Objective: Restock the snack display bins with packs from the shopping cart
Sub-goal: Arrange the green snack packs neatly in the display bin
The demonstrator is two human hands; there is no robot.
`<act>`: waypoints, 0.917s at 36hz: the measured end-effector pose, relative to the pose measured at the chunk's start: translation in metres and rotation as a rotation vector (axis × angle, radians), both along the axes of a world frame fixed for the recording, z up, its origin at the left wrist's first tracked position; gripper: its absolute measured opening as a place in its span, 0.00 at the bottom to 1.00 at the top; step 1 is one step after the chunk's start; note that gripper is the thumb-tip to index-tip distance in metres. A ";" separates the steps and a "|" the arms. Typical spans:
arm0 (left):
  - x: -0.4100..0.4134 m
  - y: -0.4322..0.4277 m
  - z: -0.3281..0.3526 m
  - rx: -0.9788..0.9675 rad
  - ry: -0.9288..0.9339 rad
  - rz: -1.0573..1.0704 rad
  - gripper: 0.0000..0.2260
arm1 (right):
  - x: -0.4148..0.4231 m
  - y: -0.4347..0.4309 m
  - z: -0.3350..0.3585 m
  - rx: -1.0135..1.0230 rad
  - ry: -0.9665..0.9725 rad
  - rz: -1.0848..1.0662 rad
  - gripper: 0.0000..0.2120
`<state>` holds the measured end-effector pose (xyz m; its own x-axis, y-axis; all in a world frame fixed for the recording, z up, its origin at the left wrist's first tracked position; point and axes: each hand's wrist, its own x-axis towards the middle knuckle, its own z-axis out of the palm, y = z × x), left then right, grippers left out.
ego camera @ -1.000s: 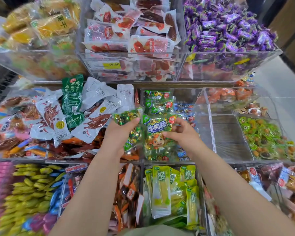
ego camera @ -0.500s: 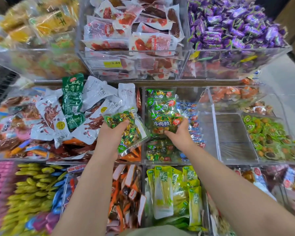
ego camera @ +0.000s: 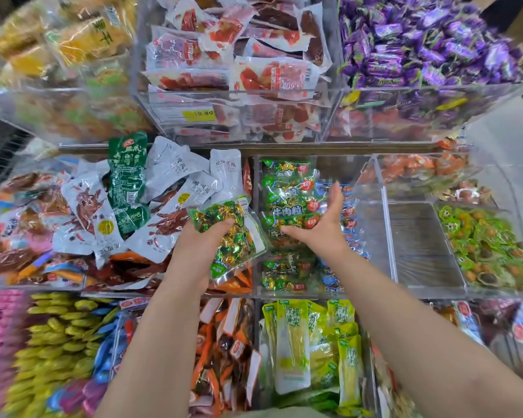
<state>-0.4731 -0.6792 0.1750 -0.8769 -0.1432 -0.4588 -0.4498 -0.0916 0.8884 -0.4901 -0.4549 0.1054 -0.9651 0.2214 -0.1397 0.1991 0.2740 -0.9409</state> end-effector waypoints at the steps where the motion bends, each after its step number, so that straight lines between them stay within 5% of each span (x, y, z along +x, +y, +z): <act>1: -0.001 0.001 0.002 0.017 0.008 -0.009 0.38 | 0.000 0.000 0.001 0.009 0.002 0.026 0.63; 6: -0.001 0.003 0.006 0.058 0.023 -0.011 0.32 | -0.006 -0.006 -0.002 0.056 -0.028 0.165 0.63; 12: -0.003 0.012 0.008 0.059 0.007 -0.087 0.09 | -0.025 -0.016 -0.008 0.042 -0.039 0.124 0.65; 19: -0.001 0.019 0.010 0.127 -0.003 -0.140 0.08 | -0.015 -0.001 -0.009 -0.007 -0.038 0.161 0.63; 22: 0.001 0.020 0.014 0.141 -0.043 -0.120 0.17 | -0.002 0.008 -0.012 -0.033 -0.081 0.146 0.64; 27: 0.005 0.026 0.015 0.182 -0.053 -0.109 0.18 | 0.018 0.026 -0.009 -0.069 -0.099 0.140 0.64; 31: 0.008 0.033 0.012 0.247 0.007 -0.113 0.12 | 0.030 0.036 0.001 -0.118 -0.002 -0.070 0.48; 33: 0.012 0.037 0.011 0.220 0.089 -0.185 0.12 | 0.036 0.040 0.008 -0.115 0.064 -0.244 0.23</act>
